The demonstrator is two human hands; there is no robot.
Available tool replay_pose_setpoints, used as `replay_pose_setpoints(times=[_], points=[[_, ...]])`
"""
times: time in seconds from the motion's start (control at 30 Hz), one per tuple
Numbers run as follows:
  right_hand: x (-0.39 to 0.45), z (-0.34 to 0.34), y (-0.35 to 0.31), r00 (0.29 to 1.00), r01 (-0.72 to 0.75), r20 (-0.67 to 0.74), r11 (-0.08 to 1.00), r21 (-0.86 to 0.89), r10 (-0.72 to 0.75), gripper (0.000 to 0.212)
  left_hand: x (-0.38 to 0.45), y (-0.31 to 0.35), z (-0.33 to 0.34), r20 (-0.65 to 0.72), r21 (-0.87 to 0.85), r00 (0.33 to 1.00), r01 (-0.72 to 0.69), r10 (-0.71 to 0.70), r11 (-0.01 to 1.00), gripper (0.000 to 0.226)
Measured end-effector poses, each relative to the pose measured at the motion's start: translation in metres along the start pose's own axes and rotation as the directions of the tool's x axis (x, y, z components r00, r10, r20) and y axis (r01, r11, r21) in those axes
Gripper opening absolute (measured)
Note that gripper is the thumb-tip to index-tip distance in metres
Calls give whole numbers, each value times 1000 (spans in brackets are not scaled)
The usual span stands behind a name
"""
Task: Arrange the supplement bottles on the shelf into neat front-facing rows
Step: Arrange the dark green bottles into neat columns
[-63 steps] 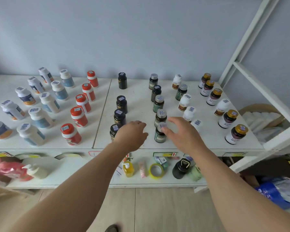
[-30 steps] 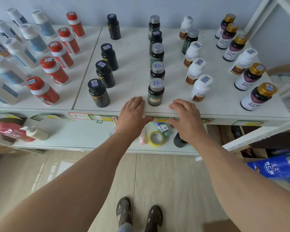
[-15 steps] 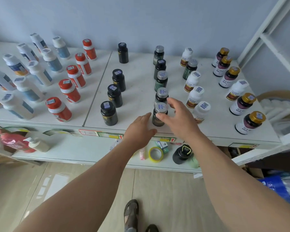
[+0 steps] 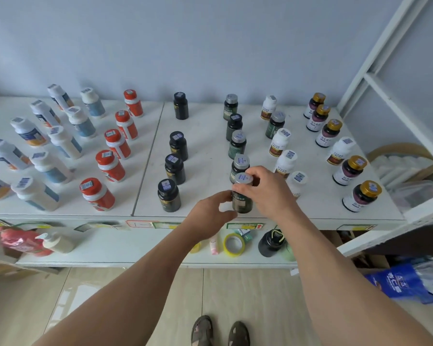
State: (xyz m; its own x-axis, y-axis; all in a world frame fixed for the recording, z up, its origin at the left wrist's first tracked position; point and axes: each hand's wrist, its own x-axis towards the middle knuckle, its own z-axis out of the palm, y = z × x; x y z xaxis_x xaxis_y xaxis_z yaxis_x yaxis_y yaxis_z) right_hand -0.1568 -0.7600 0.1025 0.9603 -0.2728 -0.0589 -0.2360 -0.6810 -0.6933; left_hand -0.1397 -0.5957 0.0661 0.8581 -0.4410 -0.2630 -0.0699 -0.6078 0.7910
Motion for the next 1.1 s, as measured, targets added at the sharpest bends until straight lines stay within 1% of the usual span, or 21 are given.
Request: replay_pose_setpoints(times=[0.13, 0.3, 0.37, 0.43, 0.5, 0.53, 0.6, 0.63, 0.77, 0.83, 0.93, 1.0, 1.07, 1.1], points=[[-4, -7, -4, 1000, -2, -1, 999, 32, 2, 45, -1, 5, -2, 12, -2, 1000, -7, 7, 1000, 51], [5, -14, -3, 999, -4, 32, 999, 31, 3, 52, 6, 11, -6, 7, -12, 1000, -6, 6, 1000, 49], [7, -14, 1, 999, 0, 48, 1000, 31, -2, 53, 10, 11, -5, 2, 17, 1000, -7, 7, 1000, 49], [10, -10, 6, 997, 5, 71, 999, 38, -8, 52, 14, 9, -5, -6, 99, 1000, -10, 11, 995, 50], [10, -5, 10, 996, 8, 88, 998, 55, -13, 49, 17, 7, -6, -6, 229, 1000, -18, 20, 973, 52], [10, -2, 11, 995, 6, 97, 998, 56, -11, 46, 18, 6, -7, 1, 320, 999, -31, 32, 947, 52], [8, 2, 14, 994, 1, 110, 999, 54, -7, 43, 22, 5, -11, 18, 505, 996, -85, 87, 859, 51], [8, 5, 15, 993, -2, 116, 998, 56, -4, 42, 23, 4, -13, 23, 570, 993, -111, 119, 814, 50], [7, 12, 20, 993, -8, 119, 998, 64, 0, 44, 32, 1, -21, 34, 699, 978, -169, 204, 695, 40], [8, 13, 21, 992, -8, 124, 997, 75, -2, 46, 35, 0, -24, 31, 722, 973, -181, 231, 667, 37], [12, 11, 19, 986, -49, 163, 989, 137, 26, 60, 40, 2, -28, 21, 709, 968, -189, 248, 679, 37], [20, 8, 17, 996, -28, 86, 984, 175, 13, 62, 44, 4, -31, -8, 689, 969, -175, 248, 704, 39], [33, 2, 13, 1000, -15, -6, 986, 166, 16, 56, 49, 5, -33, -28, 661, 974, -151, 225, 736, 40], [40, -2, 11, 999, -25, -19, 988, 151, 28, 54, 51, 6, -34, -36, 640, 978, -137, 207, 756, 42]])
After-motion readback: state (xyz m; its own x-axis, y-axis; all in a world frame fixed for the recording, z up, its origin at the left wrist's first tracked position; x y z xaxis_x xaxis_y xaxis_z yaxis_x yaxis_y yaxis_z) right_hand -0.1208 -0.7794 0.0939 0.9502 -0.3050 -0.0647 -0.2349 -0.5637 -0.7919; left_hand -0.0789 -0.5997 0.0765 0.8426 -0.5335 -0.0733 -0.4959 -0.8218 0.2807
